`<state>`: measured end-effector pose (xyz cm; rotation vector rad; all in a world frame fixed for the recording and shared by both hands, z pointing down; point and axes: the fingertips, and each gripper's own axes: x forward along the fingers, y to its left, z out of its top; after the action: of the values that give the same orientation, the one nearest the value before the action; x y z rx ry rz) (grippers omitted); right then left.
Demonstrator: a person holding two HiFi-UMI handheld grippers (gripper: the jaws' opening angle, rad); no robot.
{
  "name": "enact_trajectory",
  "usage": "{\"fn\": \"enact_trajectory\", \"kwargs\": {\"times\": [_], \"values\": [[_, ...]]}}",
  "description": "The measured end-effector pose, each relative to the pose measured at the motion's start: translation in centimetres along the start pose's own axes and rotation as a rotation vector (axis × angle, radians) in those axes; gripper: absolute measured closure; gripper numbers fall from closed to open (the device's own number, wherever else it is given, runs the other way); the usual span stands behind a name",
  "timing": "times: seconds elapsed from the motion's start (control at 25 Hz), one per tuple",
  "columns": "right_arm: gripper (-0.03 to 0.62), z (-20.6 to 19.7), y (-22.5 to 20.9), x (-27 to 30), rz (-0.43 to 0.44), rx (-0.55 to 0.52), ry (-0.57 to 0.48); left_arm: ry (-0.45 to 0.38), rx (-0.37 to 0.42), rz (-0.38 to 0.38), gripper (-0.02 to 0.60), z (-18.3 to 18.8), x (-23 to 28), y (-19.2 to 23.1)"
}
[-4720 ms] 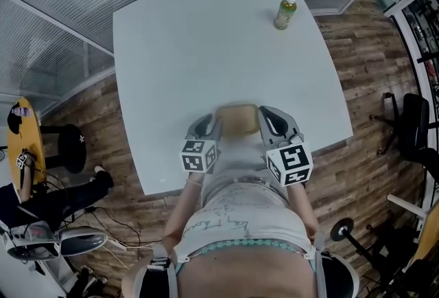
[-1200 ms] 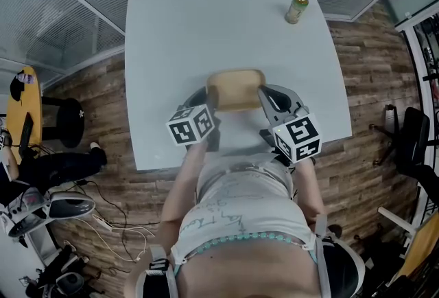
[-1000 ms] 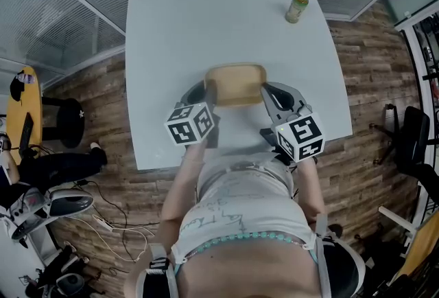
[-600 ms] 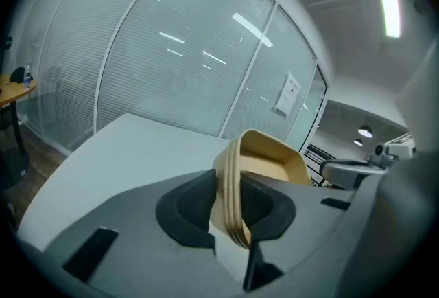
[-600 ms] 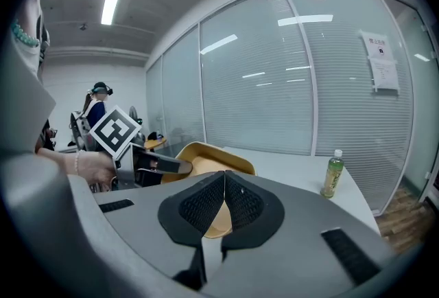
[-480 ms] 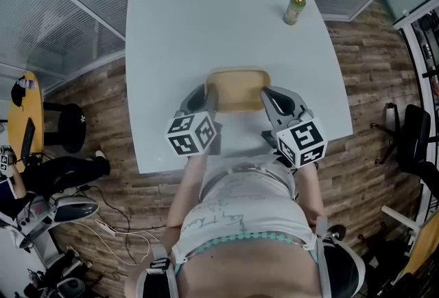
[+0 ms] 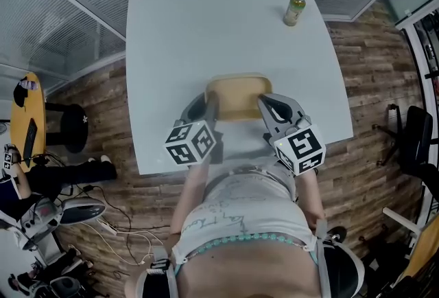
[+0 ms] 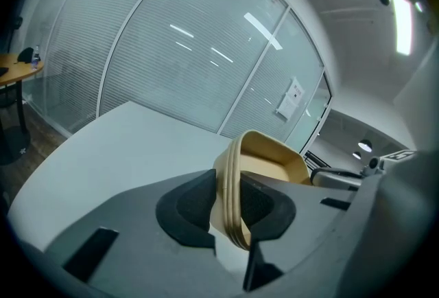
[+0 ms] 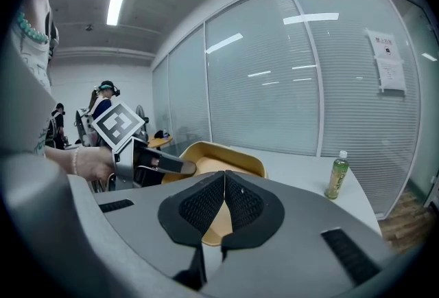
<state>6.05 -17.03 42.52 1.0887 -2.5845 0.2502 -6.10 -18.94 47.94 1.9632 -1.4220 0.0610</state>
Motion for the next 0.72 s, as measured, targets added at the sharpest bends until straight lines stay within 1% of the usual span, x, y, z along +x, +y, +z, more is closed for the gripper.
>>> {"fn": "enact_trajectory", "kwargs": {"times": [0.36,0.72], "values": [[0.594,-0.31,-0.01,0.47,0.043,-0.007,0.005,0.001,0.003,0.020,0.520,-0.42,0.34,-0.15],[0.594,-0.07,0.26,0.80,0.058,-0.022,0.015,0.010,-0.007,0.025,0.520,-0.82,0.10,0.03]]}}
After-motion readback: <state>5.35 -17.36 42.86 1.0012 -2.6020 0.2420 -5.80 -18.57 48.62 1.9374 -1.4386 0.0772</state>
